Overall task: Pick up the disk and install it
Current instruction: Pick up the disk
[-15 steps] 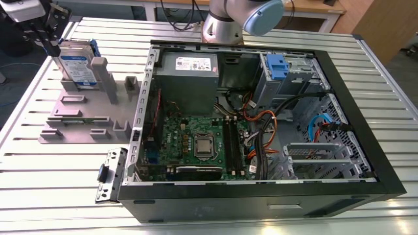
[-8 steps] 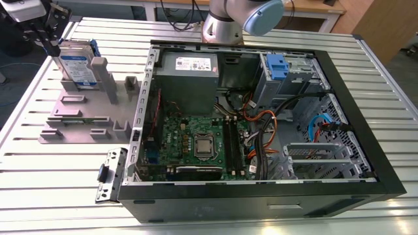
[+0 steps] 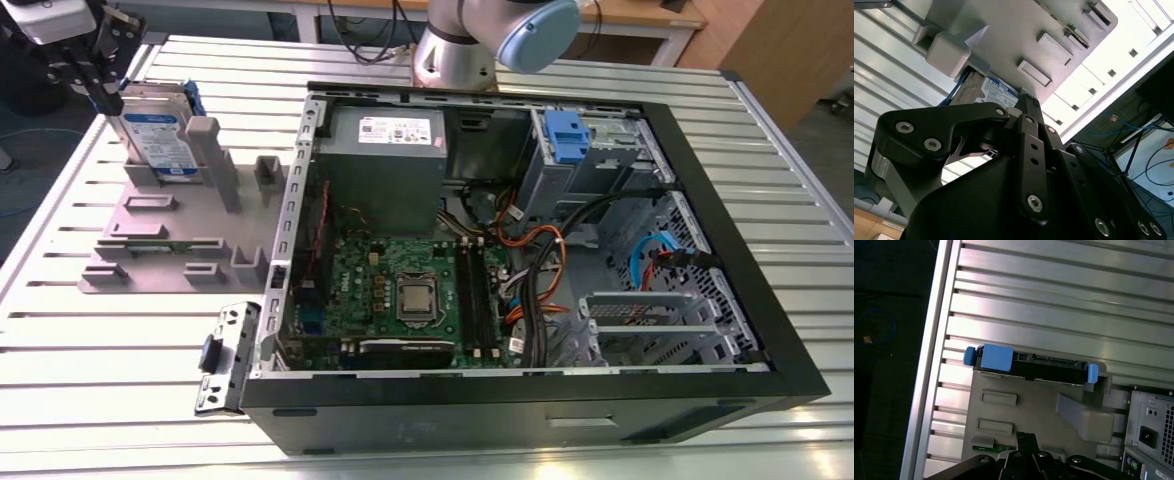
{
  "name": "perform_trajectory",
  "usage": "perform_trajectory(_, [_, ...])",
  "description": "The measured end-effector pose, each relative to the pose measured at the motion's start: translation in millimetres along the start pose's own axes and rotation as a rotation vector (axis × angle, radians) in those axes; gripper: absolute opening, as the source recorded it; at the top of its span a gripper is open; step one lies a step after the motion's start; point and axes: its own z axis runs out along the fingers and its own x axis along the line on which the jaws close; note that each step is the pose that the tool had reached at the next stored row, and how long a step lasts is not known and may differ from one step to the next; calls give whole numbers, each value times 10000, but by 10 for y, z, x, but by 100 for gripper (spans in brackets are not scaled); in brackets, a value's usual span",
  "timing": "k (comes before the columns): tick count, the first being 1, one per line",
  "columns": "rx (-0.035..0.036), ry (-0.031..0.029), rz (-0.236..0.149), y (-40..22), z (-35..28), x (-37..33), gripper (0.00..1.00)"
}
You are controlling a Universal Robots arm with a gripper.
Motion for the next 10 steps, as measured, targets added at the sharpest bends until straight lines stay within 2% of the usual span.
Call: perform_trajectory(10, [-4, 7, -181, 0, 0, 0, 10])
